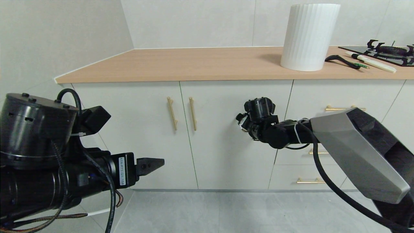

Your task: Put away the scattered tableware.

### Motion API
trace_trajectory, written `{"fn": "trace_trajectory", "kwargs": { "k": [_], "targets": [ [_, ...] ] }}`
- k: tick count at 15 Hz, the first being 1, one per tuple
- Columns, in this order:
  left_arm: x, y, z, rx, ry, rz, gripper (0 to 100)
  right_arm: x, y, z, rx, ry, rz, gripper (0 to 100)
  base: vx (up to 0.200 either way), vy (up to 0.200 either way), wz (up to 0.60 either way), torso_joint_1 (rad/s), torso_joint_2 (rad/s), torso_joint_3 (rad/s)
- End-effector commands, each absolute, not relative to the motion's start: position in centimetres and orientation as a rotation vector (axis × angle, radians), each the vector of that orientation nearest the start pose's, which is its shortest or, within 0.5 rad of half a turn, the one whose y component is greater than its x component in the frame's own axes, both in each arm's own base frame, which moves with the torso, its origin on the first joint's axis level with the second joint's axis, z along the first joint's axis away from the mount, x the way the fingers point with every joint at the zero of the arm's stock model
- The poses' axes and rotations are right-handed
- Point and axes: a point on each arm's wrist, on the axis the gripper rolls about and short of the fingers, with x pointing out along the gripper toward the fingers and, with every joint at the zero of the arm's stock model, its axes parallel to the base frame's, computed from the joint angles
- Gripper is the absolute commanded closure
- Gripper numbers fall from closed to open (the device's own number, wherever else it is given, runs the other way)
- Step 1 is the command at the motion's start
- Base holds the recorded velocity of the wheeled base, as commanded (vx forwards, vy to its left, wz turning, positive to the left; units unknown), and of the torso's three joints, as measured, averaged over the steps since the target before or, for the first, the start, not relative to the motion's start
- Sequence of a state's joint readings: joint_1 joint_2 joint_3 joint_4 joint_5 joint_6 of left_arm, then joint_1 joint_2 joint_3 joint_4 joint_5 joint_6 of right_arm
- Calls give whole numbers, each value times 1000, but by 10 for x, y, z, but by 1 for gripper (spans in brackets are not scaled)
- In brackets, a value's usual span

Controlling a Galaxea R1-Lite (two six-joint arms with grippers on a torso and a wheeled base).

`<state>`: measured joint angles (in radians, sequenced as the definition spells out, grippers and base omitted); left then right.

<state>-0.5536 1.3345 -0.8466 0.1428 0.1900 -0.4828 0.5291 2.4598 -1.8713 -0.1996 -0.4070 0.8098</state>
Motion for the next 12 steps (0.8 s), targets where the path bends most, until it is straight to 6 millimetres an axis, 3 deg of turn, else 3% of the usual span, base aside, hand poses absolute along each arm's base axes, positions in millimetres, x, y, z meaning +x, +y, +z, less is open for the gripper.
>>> {"fn": "trace_trajectory", "kwargs": {
  "k": [1,4,7,9,11,12],
  "targets": [
    [174,-103,216,-232,660,-199,0,444,251,125,630,364,-19,0,0,0,0,0,0,0],
    [173,-102,216,-234,656,-200,0,408,243,150,629,448,87,0,0,0,0,0,0,0],
    [168,-97,223,-247,623,-192,0,319,209,195,524,575,373,0,0,0,0,0,0,0],
    [159,-87,232,-258,571,-185,0,263,185,222,418,518,534,0,0,0,0,0,0,0],
    [155,-84,235,-258,555,-184,0,253,179,230,404,483,547,0,0,0,0,0,0,0],
    [127,-60,243,-251,460,-174,0,209,147,250,379,371,536,0,0,0,0,0,0,0]
  ]
}}
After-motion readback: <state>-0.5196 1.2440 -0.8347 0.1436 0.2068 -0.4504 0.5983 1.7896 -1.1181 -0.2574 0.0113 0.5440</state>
